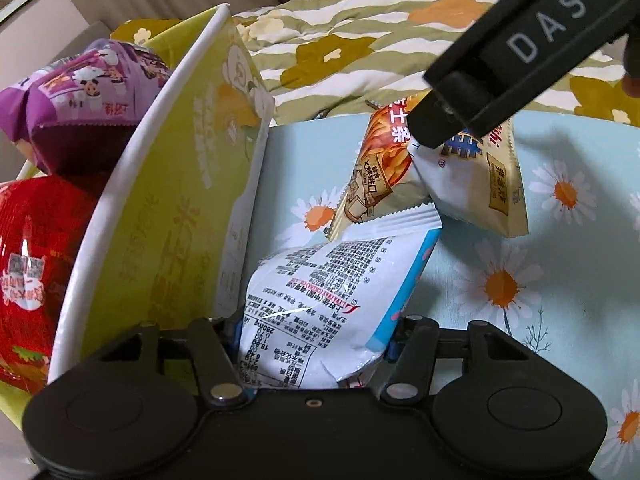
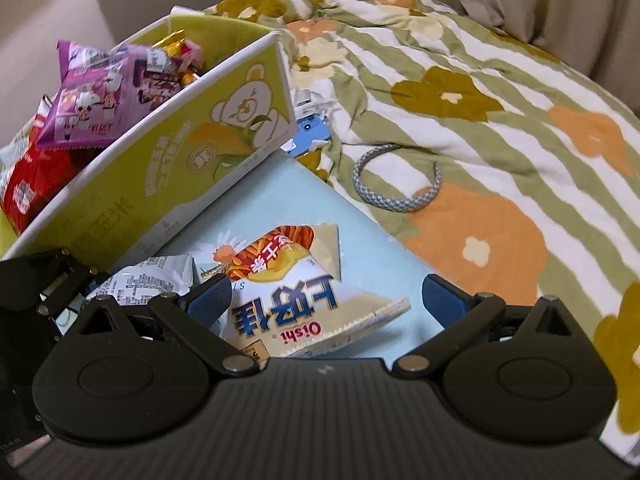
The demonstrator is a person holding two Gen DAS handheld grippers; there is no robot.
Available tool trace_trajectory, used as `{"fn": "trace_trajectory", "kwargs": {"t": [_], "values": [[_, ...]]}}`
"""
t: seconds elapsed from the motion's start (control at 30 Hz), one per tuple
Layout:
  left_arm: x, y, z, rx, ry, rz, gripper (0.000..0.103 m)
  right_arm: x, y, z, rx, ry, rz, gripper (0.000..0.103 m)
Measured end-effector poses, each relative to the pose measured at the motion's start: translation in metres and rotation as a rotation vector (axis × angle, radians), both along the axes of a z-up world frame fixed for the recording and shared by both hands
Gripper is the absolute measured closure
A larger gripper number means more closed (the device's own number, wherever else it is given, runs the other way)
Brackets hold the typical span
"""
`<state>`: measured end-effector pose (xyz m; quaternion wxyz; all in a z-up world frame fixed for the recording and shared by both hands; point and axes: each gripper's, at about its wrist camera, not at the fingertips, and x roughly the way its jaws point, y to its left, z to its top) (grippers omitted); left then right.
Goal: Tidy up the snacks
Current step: 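Grasp the white printed bag with the left tool while the right tool grasps the Oishi bag, then carry both bags over the yellow-green box and open both tools to drop them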
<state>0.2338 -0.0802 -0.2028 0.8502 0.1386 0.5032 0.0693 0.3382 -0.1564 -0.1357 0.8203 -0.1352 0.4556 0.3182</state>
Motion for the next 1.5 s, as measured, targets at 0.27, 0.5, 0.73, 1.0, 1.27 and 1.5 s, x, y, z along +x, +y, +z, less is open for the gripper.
{"fn": "trace_trajectory", "kwargs": {"t": [0.27,0.5,0.73,1.0,1.27,1.5], "values": [[-0.003,-0.006,-0.001,-0.003,-0.005,0.008,0.041,0.01,0.026,-0.015,-0.053,-0.008,0.128,0.0],[-0.003,-0.008,-0.002,0.004,-0.009,0.008,0.041,0.012,0.033,-0.031,-0.07,0.042,0.158,0.0],[-0.004,-0.009,-0.004,0.015,-0.011,0.0,0.041,0.014,0.028,-0.044,-0.066,0.101,0.154,0.001],[-0.004,-0.008,-0.005,0.017,-0.014,-0.004,0.041,0.012,0.021,-0.046,-0.043,0.112,0.137,0.021],[-0.01,-0.009,0.002,0.004,-0.03,-0.015,0.041,0.001,-0.007,-0.036,0.008,0.124,0.02,0.025],[-0.028,-0.022,0.029,0.008,-0.098,-0.062,0.041,-0.028,-0.03,-0.001,0.047,0.061,-0.073,0.025]]}}
